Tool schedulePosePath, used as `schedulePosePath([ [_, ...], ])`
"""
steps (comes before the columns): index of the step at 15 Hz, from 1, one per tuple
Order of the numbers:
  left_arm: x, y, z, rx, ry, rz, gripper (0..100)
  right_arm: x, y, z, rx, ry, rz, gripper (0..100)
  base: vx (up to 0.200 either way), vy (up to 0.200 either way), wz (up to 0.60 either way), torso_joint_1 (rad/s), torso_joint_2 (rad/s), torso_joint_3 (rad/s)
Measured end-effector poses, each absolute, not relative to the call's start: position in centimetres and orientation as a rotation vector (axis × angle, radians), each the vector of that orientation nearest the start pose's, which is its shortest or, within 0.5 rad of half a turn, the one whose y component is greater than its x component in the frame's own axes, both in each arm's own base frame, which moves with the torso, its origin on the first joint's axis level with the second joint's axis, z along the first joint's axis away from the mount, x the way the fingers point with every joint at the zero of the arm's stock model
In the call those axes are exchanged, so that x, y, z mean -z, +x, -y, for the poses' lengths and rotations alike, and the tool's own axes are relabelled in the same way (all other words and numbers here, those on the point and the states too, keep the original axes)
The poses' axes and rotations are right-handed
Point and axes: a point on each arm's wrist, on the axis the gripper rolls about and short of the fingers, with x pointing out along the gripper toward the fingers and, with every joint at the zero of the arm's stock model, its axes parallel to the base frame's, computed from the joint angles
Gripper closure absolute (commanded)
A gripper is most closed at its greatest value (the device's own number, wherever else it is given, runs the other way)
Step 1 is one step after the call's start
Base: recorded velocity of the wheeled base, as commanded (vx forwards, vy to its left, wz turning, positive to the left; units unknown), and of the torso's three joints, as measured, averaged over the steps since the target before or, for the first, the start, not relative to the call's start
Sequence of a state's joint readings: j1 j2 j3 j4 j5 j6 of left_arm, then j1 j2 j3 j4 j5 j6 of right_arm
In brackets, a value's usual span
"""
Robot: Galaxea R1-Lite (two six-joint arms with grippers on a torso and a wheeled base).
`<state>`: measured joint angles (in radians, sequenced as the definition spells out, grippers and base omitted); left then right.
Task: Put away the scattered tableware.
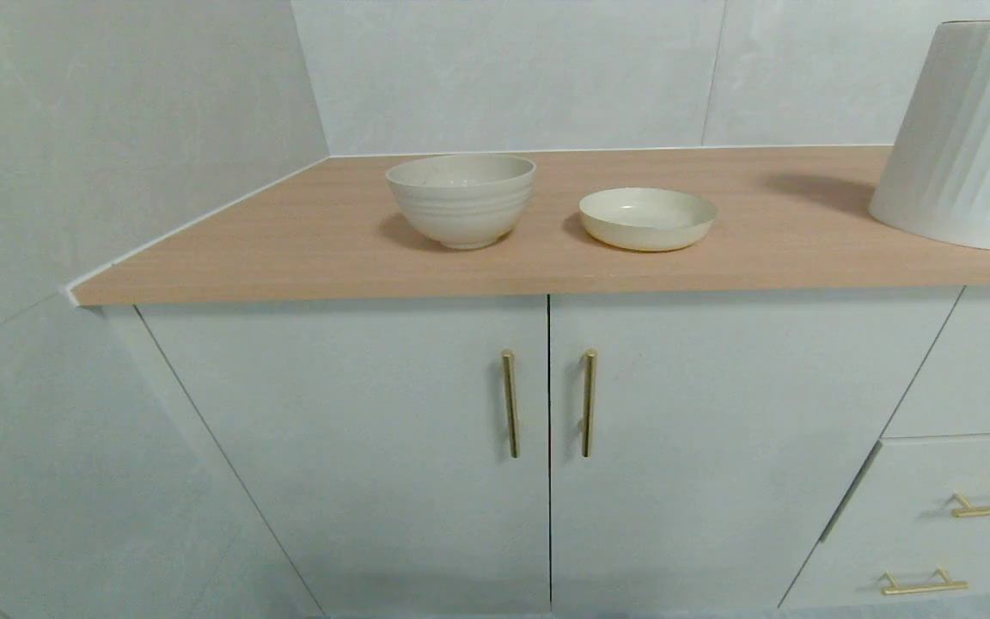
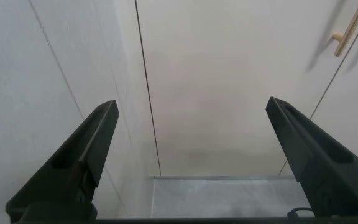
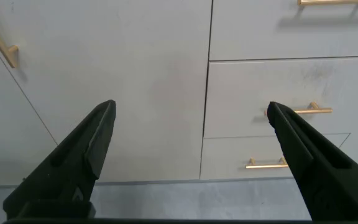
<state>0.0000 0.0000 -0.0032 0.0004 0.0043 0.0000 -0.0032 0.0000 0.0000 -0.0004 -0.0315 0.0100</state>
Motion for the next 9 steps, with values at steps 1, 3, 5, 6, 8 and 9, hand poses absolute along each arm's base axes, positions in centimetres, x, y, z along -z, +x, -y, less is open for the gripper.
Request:
schedulePosePath([
  [1,-7.6,-2.3,0.0,-0.004,0.0,0.003,0,-7.5,-2.3,0.1,0.034,0.009,0.0,0,0.0,0.0,0.0,0.0,0.0,0.0],
  [3,-7.6,-2.3,0.0,-0.004,0.0,0.003,0,-7.6,-2.3,0.1,0.03,-0.01,0.001,0,0.0,0.0,0.0,0.0,0.0,0.0],
  [5,-7.6,-2.3,0.0,-0.004,0.0,0.003,0,-9.1,-2.7,0.0,0.004,-0.015,0.041,0,0.0,0.0,0.0,0.0,0.0,0.0],
  [6,-7.6,-2.3,0.0,-0.004,0.0,0.002,0,-10.8,-3.2,0.0,-0.031,-0.009,0.091,0,0.0,0.0,0.0,0.0,0.0,0.0],
  [8,-7.6,-2.3,0.0,-0.004,0.0,0.003,0,-13.7,-3.3,-0.2,-0.11,-0.004,0.104,0,0.0,0.0,0.0,0.0,0.0,0.0],
  [9,-7.6,-2.3,0.0,-0.004,0.0,0.003,0,-15.1,-2.8,-0.2,-0.141,-0.002,0.078,0,0.0,0.0,0.0,0.0,0.0,0.0],
])
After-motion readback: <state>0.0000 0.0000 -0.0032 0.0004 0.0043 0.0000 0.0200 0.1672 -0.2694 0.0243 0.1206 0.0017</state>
